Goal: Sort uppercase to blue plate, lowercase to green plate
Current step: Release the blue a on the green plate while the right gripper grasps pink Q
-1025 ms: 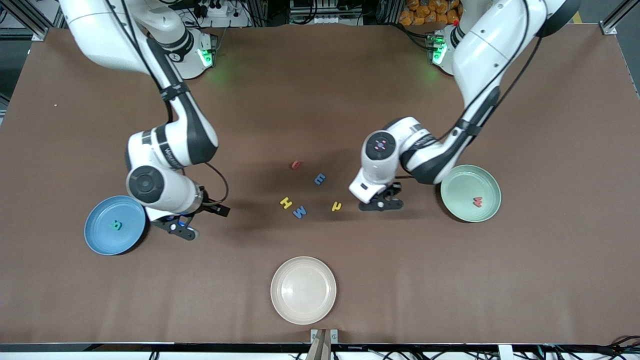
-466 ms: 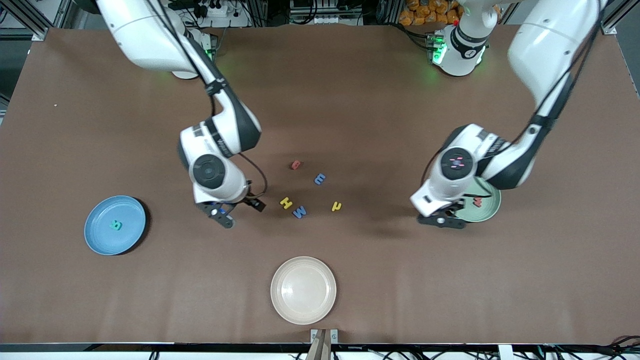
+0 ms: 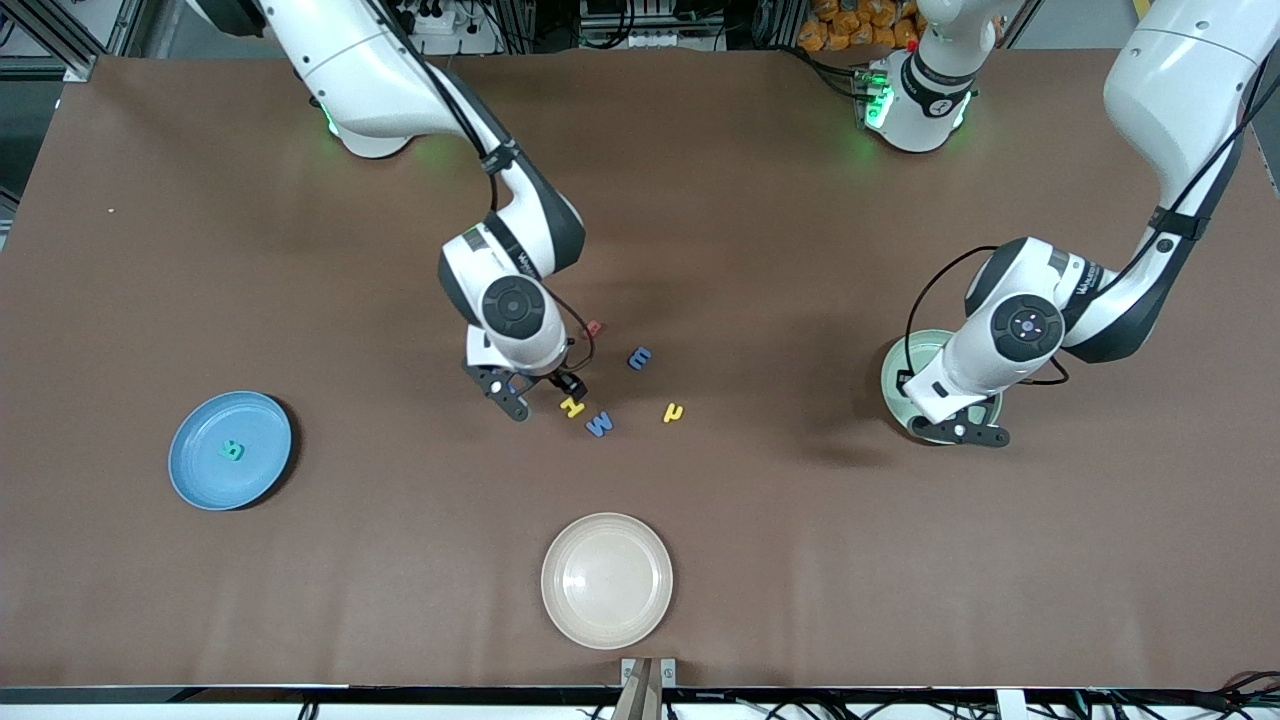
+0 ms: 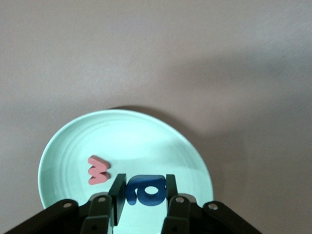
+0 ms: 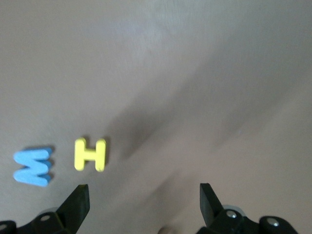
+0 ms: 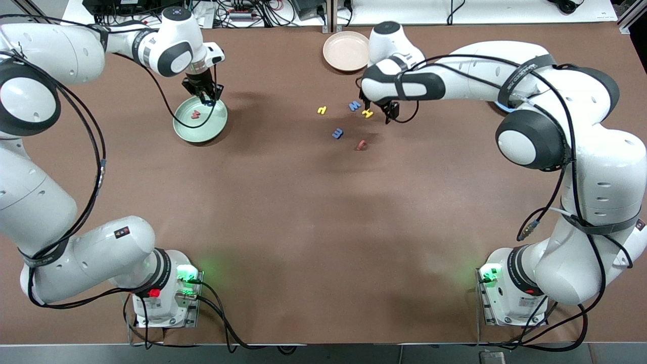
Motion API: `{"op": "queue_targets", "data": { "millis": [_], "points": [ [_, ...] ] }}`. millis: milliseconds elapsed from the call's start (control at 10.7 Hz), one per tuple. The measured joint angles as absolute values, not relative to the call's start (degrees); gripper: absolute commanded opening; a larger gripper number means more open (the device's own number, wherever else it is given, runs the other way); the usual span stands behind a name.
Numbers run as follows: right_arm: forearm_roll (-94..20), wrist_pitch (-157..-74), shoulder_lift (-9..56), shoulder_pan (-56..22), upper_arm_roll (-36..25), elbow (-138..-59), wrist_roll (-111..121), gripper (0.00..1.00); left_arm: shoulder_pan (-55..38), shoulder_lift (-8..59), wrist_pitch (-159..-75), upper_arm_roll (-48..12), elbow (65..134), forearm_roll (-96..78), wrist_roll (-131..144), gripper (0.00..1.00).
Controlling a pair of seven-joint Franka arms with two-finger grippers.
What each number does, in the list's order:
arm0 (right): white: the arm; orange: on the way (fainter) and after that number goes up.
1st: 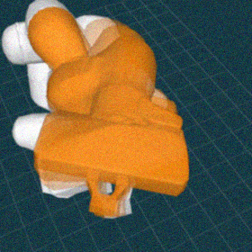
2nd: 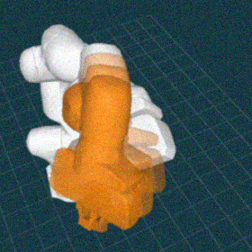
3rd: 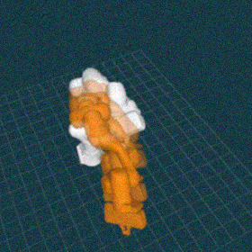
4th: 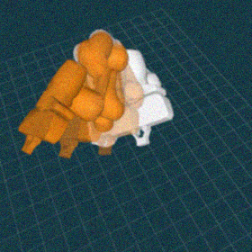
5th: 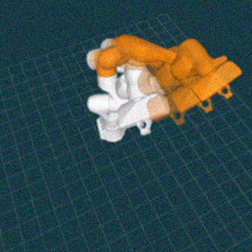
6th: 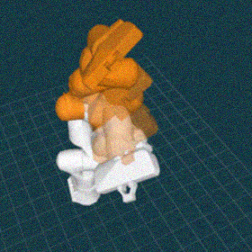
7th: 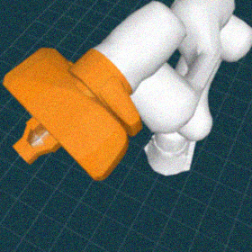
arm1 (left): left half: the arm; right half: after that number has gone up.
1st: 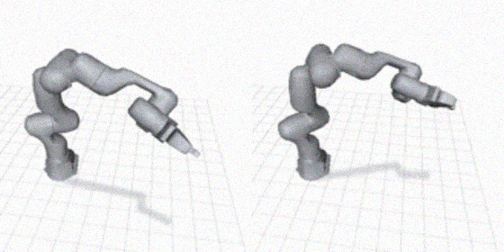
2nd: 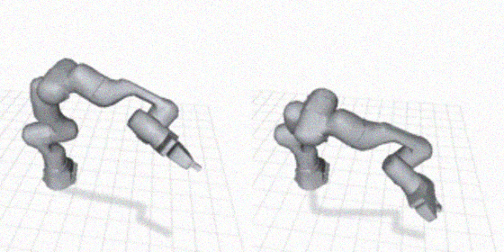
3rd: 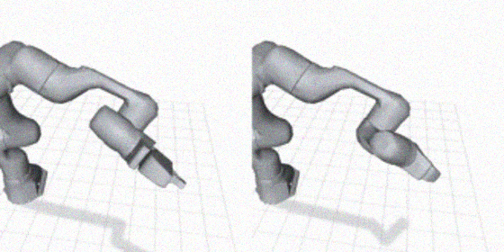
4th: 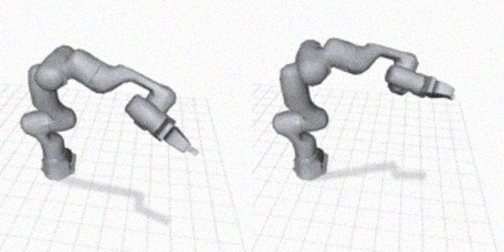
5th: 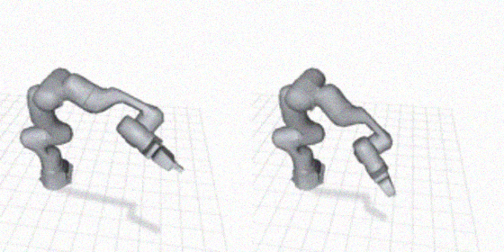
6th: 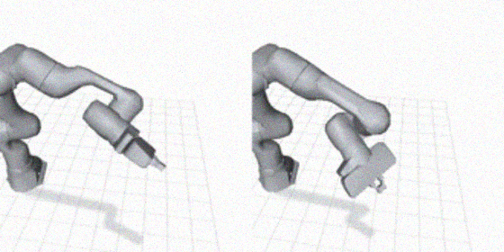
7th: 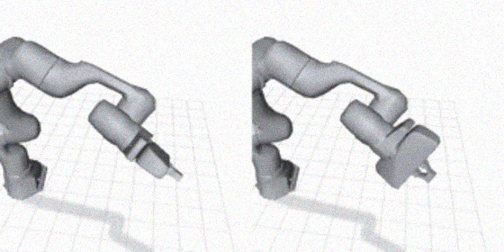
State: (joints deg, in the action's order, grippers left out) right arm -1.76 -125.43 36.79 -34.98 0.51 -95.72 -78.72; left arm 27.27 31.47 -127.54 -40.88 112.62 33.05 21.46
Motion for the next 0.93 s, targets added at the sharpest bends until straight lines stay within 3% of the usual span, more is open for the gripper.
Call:
{"op": "queue_targets", "data": {
  "millis": [466,652,932],
  "points": [
    [-1.76,-126.01,36.78,-35.67,0.29,-96.55,-79.66,1.00,27.89,31.34,-127.55,-41.09,112.89,33.05,21.46,0.89],
    [-1.76,-126.01,36.78,-36.01,0.37,-96.61,-80.15,1.00,28.64,31.05,-127.62,-41.13,112.77,33.05,21.41,0.95],
    [-1.78,-127.55,36.71,-37.92,0.44,-97.10,-83.17,1.00,28.68,30.27,-127.49,-42.01,112.53,33.05,21.40,0.96]
  ]
}}
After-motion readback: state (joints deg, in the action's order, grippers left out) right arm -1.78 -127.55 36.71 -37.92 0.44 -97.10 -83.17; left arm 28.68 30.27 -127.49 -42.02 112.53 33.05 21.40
